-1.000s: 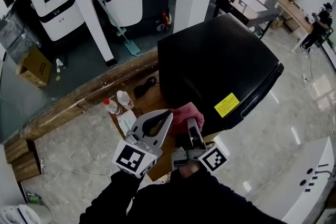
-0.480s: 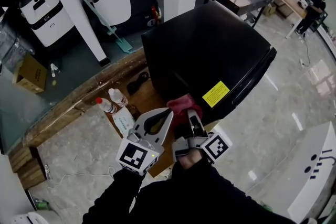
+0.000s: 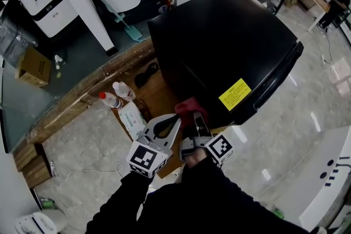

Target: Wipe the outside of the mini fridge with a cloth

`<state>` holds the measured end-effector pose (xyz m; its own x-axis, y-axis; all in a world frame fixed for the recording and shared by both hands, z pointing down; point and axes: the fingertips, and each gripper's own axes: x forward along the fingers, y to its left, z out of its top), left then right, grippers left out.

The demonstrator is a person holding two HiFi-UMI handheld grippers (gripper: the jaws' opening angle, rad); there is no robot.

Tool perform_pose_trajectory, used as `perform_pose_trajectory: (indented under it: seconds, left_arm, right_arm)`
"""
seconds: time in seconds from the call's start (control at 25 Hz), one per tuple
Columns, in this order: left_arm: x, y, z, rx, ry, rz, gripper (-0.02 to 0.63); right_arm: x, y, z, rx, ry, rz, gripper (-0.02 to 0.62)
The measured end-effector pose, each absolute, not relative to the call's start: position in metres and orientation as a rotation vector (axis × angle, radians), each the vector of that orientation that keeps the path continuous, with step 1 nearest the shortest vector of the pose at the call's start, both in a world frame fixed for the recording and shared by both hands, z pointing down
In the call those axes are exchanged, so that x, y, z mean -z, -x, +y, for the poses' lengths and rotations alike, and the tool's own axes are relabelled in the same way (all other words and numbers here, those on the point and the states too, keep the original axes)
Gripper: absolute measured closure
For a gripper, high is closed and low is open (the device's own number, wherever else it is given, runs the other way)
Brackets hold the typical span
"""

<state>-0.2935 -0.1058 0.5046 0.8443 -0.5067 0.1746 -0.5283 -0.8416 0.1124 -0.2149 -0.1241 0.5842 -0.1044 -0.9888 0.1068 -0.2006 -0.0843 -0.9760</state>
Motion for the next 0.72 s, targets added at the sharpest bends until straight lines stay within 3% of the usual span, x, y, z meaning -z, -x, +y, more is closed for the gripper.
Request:
perform_pose_trajectory:
  seconds: [0.72]
  left_arm:
    - [-0.708,0.286,-0.101,-0.563,-2.624,-0.736,0.6]
  right_arm:
    - [-0.782,0.213,-0.138,1.457,1.556,1.255,0.5]
